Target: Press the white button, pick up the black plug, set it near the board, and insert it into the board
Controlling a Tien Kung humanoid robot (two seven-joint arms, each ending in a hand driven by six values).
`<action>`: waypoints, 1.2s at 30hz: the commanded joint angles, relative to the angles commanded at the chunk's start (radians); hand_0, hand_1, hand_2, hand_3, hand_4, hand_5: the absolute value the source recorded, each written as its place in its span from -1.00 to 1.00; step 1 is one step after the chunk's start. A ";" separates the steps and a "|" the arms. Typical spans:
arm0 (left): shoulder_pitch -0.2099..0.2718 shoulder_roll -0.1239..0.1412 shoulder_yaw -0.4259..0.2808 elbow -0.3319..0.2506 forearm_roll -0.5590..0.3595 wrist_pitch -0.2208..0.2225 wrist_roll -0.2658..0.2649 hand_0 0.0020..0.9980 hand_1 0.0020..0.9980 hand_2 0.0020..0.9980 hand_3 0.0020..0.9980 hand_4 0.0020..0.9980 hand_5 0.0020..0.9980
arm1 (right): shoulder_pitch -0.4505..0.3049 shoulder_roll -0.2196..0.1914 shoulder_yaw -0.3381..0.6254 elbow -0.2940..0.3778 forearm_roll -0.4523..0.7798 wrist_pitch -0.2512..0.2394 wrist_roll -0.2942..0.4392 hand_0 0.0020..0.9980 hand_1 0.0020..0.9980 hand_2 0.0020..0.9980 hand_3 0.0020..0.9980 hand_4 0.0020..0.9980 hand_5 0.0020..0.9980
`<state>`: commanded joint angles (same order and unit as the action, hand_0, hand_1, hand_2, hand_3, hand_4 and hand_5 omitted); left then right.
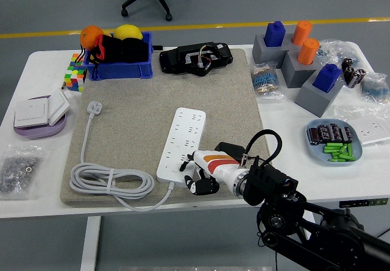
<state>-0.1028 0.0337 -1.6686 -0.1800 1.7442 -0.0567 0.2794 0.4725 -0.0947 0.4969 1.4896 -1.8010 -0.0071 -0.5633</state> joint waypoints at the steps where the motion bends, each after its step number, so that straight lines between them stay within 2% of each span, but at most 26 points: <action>1: 0.000 0.000 0.000 0.000 0.000 0.000 0.000 0.25 0.26 0.28 0.38 0.16 -0.25 | 0.001 0.000 -0.002 -0.002 0.001 -0.002 0.001 -1.00 -1.00 -0.76 0.30 0.03 -0.46; 19: -0.001 0.002 0.002 0.000 0.008 -0.002 0.001 0.25 0.26 0.28 0.38 0.16 -0.24 | 0.037 0.017 -0.042 0.029 -0.005 -0.015 0.005 -1.00 -1.00 -0.76 0.29 0.06 -0.45; 36: -0.004 0.003 0.005 0.000 0.009 -0.003 0.002 0.25 0.26 0.28 0.39 0.16 -0.24 | 0.081 0.038 -0.078 -0.032 -0.014 -0.026 0.011 -1.00 -1.00 -0.76 0.28 0.07 -0.44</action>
<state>-0.1070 0.0371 -1.6639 -0.1800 1.7530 -0.0598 0.2816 0.5533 -0.0564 0.4186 1.4576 -1.8149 -0.0332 -0.5521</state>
